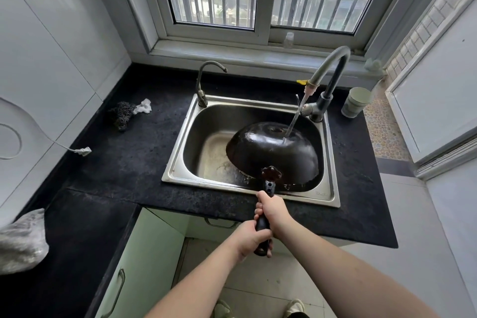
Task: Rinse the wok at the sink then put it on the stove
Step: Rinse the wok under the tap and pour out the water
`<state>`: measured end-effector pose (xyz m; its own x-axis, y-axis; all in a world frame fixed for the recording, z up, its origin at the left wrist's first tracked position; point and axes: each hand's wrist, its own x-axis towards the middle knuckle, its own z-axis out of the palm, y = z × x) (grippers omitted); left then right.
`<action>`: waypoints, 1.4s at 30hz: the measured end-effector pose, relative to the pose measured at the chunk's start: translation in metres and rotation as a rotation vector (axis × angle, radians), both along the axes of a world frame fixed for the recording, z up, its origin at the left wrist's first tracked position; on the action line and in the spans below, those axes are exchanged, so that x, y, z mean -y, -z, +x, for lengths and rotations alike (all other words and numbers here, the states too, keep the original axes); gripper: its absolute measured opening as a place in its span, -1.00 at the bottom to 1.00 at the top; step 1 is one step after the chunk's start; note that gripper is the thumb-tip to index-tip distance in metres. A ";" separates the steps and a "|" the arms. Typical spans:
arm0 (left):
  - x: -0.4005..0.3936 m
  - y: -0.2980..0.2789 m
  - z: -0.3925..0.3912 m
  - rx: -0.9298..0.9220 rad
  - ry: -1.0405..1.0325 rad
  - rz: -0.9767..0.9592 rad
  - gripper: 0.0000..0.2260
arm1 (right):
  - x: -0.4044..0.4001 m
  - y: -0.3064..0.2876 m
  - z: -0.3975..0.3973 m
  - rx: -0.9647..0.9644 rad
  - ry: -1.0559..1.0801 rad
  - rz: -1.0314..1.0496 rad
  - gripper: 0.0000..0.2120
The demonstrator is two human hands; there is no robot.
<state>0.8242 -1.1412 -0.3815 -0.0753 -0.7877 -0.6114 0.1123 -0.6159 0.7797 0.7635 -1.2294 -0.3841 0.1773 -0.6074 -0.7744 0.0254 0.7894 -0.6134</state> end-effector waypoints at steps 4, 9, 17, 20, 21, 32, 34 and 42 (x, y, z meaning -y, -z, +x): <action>-0.004 -0.004 0.001 0.003 0.000 0.015 -0.88 | -0.005 -0.002 0.002 0.005 0.026 0.014 -0.81; -0.005 -0.014 0.011 0.035 0.019 0.015 -0.94 | -0.008 -0.008 0.009 0.051 0.067 0.048 -0.77; -0.008 -0.043 0.032 0.181 0.056 0.042 -0.87 | -0.011 -0.017 0.030 0.230 0.101 0.087 -0.66; -0.007 -0.059 0.041 0.249 0.073 0.030 -0.83 | -0.010 -0.025 0.040 0.291 0.113 0.094 -0.66; -0.006 -0.064 0.044 0.278 0.082 0.024 -0.82 | -0.009 -0.027 0.043 0.309 0.120 0.099 -0.65; 0.008 -0.111 0.077 0.558 0.226 0.042 -0.90 | 0.000 -0.045 0.077 0.647 0.209 0.205 -0.41; 0.012 -0.123 0.085 0.622 0.241 0.058 -0.90 | 0.003 -0.051 0.086 0.666 0.202 0.209 -0.42; 0.040 -0.176 0.115 1.125 0.563 0.136 -0.43 | 0.012 -0.078 0.117 0.609 0.105 0.276 -0.59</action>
<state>0.9388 -1.1808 -0.2052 0.2339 -0.7415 -0.6288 -0.8728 -0.4451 0.2001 0.8809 -1.2419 -0.3065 0.5820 -0.4398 -0.6840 0.3882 0.8893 -0.2415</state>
